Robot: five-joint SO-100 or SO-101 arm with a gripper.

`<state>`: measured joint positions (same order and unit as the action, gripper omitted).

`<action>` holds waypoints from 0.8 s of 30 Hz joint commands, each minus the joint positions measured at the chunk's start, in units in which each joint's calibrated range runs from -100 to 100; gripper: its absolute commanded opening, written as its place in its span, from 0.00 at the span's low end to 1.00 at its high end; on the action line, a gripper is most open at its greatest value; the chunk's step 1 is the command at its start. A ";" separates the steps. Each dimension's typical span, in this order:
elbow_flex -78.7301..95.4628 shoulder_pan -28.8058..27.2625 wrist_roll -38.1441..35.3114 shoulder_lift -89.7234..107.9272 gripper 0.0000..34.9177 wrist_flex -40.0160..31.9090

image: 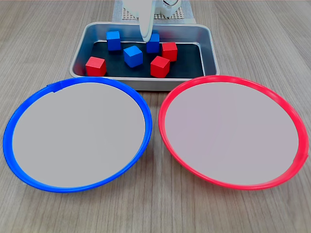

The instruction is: Move six blocks from tray to matching dishes

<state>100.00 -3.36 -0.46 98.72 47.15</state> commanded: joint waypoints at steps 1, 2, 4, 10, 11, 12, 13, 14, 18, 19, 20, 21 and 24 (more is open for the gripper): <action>0.00 -0.35 0.29 0.34 0.01 0.19; 0.00 -0.35 0.29 0.34 0.01 0.19; 0.00 0.77 -0.39 0.34 0.01 0.19; -14.38 0.96 -2.78 -27.72 0.01 -3.19; -19.57 0.21 -2.98 -34.12 0.01 -1.95; -24.21 -0.07 -2.83 -39.57 0.01 -0.72; -27.04 -0.07 -2.59 -42.99 0.03 0.11; -31.50 0.40 -2.10 -48.36 0.18 1.60; -42.69 2.00 1.81 -61.15 0.46 4.49; -44.79 2.75 3.08 -64.22 0.50 4.98; -45.70 3.13 3.66 -65.67 0.53 5.23; -47.25 4.26 4.93 -68.83 0.57 5.81; -48.52 5.39 5.91 -72.07 0.60 6.14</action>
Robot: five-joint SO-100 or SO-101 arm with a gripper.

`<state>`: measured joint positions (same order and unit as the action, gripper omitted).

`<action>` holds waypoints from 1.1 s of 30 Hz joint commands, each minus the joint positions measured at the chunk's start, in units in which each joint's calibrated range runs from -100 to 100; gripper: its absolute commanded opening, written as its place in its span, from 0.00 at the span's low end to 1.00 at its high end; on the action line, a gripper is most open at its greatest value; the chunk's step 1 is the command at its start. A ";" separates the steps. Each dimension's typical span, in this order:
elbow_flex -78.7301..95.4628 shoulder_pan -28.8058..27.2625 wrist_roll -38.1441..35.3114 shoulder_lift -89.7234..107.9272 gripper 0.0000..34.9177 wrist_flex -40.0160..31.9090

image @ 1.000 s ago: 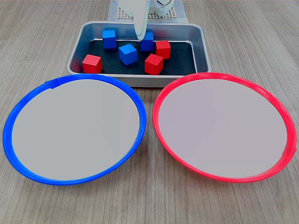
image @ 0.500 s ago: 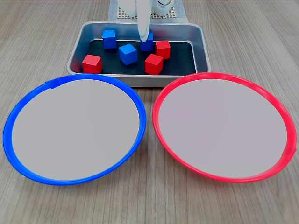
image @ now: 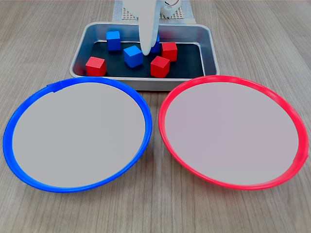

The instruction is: Move six blocks from tray to matching dishes

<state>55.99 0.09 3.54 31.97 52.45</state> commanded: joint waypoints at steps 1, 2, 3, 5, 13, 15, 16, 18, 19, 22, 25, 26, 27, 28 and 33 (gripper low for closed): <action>-5.15 2.31 2.15 -6.68 0.60 1.25; -5.69 2.88 2.25 -7.70 0.60 1.99; -6.33 3.25 2.39 -8.81 0.60 2.73; -7.33 3.91 2.59 -10.86 0.62 4.38; -7.79 4.01 2.88 -17.94 0.43 0.83; -9.15 4.10 3.13 -19.73 0.36 0.42; -9.88 4.38 3.13 -20.67 0.32 0.26; -12.07 5.04 3.13 -22.89 0.19 0.01; -12.70 5.04 3.13 -23.23 0.11 0.17; -15.89 5.51 2.93 -23.65 0.01 2.98; -25.45 6.26 2.83 -22.03 0.01 13.55; -30.09 6.55 2.88 -21.78 0.01 17.01; -38.92 7.30 3.22 -22.29 0.01 21.22; -43.93 8.05 3.42 -23.48 0.01 22.46; -72.42 14.64 3.27 -45.49 0.01 15.20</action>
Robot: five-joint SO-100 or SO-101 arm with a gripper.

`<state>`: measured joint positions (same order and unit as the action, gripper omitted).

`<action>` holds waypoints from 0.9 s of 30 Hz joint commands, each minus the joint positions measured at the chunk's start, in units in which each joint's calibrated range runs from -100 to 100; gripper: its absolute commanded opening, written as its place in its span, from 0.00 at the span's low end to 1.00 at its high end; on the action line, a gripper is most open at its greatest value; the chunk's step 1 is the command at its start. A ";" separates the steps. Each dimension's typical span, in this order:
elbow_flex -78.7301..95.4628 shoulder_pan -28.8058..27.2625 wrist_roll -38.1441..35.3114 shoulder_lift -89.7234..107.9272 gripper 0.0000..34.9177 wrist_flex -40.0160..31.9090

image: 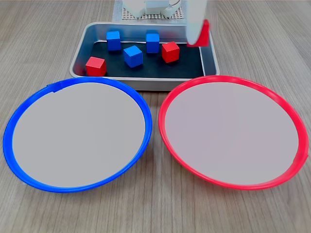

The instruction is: Move six blocks from tray to matching dishes

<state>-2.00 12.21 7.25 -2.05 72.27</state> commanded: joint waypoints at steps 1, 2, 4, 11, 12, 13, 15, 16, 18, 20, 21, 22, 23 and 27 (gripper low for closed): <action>-16.35 2.99 -1.07 -14.71 0.01 -6.77; -17.26 3.27 -1.76 -17.78 0.12 -9.58; -16.62 3.65 -3.42 -20.34 0.36 -13.54; -8.06 4.02 -5.76 -13.43 0.27 -14.45; -5.79 3.83 -5.91 -10.28 0.14 -12.30; -3.33 3.65 -6.11 -7.12 0.01 -9.91; 3.77 2.71 -7.13 0.89 0.01 -4.79; 8.23 1.95 -7.81 5.16 0.01 -2.07; 17.79 -0.12 -9.57 12.75 0.01 1.81; 27.62 -2.66 -11.97 18.89 0.01 4.13; 32.08 -3.88 -13.09 21.11 0.01 4.37; 36.73 -5.29 -14.60 23.15 0.01 4.62; 40.37 -6.33 -15.68 24.43 0.05 4.70; 49.38 -8.87 -18.27 26.23 0.34 2.14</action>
<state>40.29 4.96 -8.67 20.97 75.94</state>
